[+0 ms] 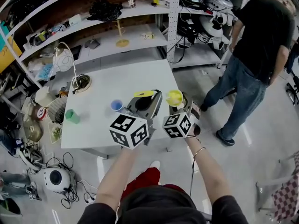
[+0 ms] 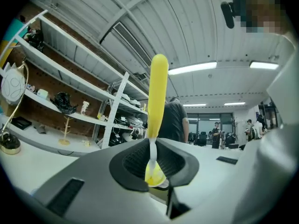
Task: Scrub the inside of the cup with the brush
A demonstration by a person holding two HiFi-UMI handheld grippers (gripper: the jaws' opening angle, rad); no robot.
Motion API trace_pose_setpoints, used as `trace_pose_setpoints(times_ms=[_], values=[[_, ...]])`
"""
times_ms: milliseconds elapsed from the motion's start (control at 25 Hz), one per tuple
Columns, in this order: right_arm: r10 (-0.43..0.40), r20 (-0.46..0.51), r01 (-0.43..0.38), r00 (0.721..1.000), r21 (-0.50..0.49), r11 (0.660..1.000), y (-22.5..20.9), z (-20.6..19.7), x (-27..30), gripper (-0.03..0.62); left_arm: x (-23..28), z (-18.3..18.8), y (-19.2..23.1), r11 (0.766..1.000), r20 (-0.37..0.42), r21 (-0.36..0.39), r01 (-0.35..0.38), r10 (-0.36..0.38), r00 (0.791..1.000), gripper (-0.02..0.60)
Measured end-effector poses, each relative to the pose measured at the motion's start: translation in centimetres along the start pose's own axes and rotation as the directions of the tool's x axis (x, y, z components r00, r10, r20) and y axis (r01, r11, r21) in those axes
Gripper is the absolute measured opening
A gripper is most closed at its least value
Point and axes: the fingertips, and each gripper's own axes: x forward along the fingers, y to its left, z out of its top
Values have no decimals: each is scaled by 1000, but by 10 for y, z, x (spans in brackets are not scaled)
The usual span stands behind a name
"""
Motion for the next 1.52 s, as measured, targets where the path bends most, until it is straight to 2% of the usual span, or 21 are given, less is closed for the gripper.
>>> trace_pose_setpoints(times_ms=[160,360,520,760,840,960,1000,1040,1080,1160,1240,1320,1400,1520], values=[[22,2,-22,1000,2,1000,6,3,-1,265,0,-3,-3,998,-24,50,34,-33,999,41],[56,10,-55,998,-17,998,16,7,-4,265,-3,-7,0,994,-48,70,85,-82,996,41],[92,16,-91,996,-73,993,24,6,-3,264,0,-11,-3,975,-76,123,183,-174,982,41],[155,35,-148,987,-145,978,37,8,-3,262,-7,-16,-5,903,-113,241,356,-338,934,41],[178,44,-168,983,-166,972,39,9,-4,262,-9,-17,-7,871,-124,276,407,-388,913,41],[195,60,-181,979,-181,967,37,12,-6,261,-13,-18,-11,808,-165,336,483,-455,875,41],[194,65,-180,979,-182,967,36,13,-7,261,-14,-18,-11,794,-176,349,498,-466,867,41],[190,69,-175,979,-183,967,34,14,-8,261,-14,-17,-11,791,-177,351,501,-469,865,41],[181,70,-165,981,-185,969,33,13,-8,261,-13,-15,-11,801,-166,342,492,-464,870,41],[142,62,-128,988,-191,973,27,10,-8,261,-7,-12,-7,857,-115,282,433,-417,901,41],[93,41,-83,995,-198,977,20,6,-6,261,0,-11,2,923,-56,174,342,-337,940,41],[56,14,-52,998,-210,976,15,2,-4,261,4,-15,13,967,-16,47,250,-249,968,41],[27,-9,-29,1000,-229,973,14,-2,-2,261,5,-20,23,983,3,-82,164,-164,986,41],[-7,-30,-1,1000,-265,964,16,-6,0,261,2,-29,37,967,11,-250,55,-54,998,41]])
